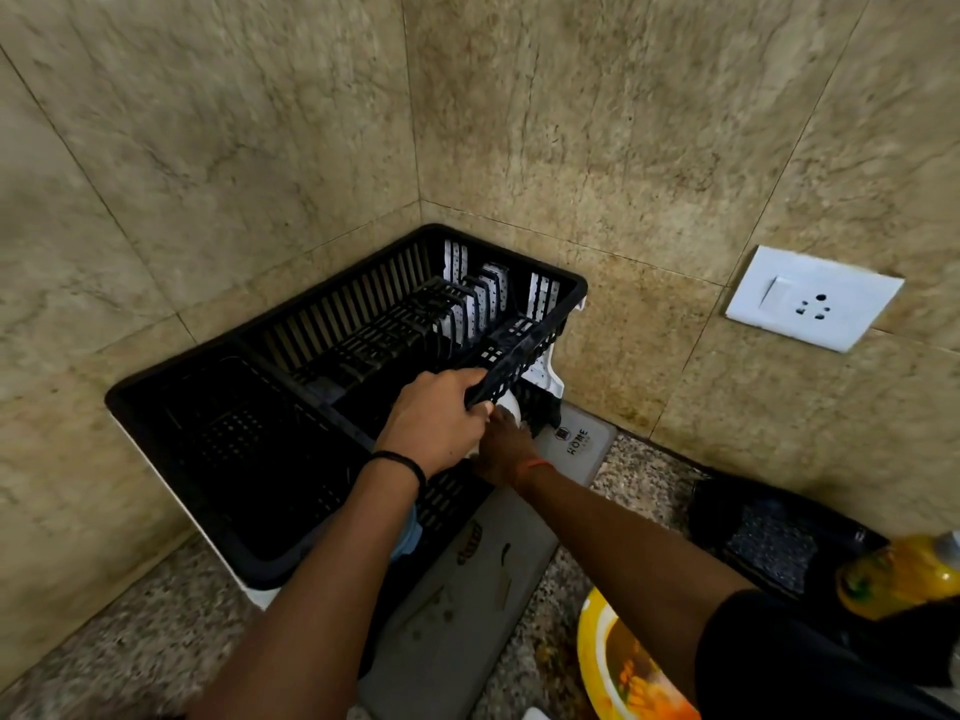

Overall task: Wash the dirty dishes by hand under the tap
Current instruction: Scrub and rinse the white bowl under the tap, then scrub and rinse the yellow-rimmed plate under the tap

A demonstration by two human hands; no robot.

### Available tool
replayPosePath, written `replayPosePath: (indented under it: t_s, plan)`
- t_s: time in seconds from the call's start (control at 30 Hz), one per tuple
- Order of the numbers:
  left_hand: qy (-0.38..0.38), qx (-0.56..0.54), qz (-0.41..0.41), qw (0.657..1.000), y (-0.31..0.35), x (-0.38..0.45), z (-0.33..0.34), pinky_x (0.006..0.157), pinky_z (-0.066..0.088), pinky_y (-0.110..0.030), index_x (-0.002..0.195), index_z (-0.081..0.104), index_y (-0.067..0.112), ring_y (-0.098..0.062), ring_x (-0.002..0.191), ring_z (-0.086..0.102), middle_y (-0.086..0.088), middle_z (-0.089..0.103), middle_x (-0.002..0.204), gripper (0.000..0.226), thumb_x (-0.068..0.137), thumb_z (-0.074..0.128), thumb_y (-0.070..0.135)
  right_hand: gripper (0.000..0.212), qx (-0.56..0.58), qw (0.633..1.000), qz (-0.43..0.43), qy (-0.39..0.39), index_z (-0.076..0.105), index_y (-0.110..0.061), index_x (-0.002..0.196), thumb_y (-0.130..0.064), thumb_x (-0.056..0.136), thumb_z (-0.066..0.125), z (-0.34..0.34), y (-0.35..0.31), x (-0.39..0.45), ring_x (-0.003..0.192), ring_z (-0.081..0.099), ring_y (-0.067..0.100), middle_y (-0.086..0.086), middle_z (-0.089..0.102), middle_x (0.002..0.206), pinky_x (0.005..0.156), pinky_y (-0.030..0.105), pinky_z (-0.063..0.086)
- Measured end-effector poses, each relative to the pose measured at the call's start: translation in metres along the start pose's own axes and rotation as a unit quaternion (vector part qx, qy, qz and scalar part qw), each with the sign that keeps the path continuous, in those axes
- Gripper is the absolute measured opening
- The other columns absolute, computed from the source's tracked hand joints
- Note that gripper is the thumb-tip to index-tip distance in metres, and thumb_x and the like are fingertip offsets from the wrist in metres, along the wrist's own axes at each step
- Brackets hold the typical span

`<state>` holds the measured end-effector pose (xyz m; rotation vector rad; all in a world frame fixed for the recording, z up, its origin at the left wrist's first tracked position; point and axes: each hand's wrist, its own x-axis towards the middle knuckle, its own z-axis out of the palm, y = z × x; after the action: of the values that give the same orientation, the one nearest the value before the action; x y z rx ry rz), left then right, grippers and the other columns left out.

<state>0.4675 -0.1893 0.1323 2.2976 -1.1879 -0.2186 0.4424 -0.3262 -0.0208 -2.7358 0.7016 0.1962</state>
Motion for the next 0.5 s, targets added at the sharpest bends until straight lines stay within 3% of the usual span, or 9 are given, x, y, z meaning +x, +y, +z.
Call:
replayPosePath:
  t_s: [0.13, 0.27, 0.4, 0.5]
  plan:
    - [0.015, 0.003, 0.017, 1.0, 0.004, -0.002, 0.001, 0.083, 0.054, -0.033, 0.116, 0.065, 0.027, -0.028, 0.096, 0.065, -0.007, 0.071, 0.101, 0.03, 0.088, 0.059, 0.033, 0.061, 0.143, 0.987, -0.037, 0.068, 0.038, -0.009, 0.144, -0.022, 0.089, 0.062, -0.019, 0.008, -0.048, 0.134, 0.038, 0.035, 0.015, 0.037, 0.148, 0.107, 0.041, 0.037]
    - [0.113, 0.068, 0.078, 0.988, 0.014, -0.014, 0.001, 0.094, 0.049, -0.038, 0.123, 0.062, 0.017, -0.03, 0.113, 0.059, -0.009, 0.064, 0.123, 0.039, 0.087, 0.058, 0.031, 0.048, 0.22, 0.968, -0.029, 0.115, 0.049, -0.008, 0.136, -0.013, 0.09, 0.06, -0.033, 0.025, -0.13, 0.13, 0.046, 0.027, 0.014, 0.047, 0.142, 0.104, 0.028, 0.034]
    - [0.24, 0.079, 0.193, 0.948, 0.026, -0.062, 0.034, 0.109, 0.031, -0.048, 0.109, 0.065, 0.012, -0.026, 0.119, 0.053, -0.006, 0.062, 0.119, 0.027, 0.088, 0.051, 0.022, 0.037, 0.24, 0.958, 0.007, 0.155, 0.057, -0.01, 0.129, -0.013, 0.092, 0.056, -0.025, 0.055, -0.221, 0.125, 0.052, 0.023, 0.009, 0.057, 0.133, 0.101, 0.026, 0.037]
    - [0.171, -0.03, 0.179, 0.968, 0.039, -0.113, 0.086, 0.099, 0.042, -0.041, 0.101, 0.067, 0.01, -0.028, 0.104, 0.06, -0.009, 0.065, 0.106, 0.023, 0.09, 0.05, 0.02, 0.032, 0.241, 0.947, 0.065, 0.2, 0.061, -0.013, 0.123, -0.015, 0.091, 0.06, -0.009, 0.078, -0.283, 0.119, 0.055, 0.022, 0.007, 0.061, 0.127, 0.097, 0.028, 0.04]
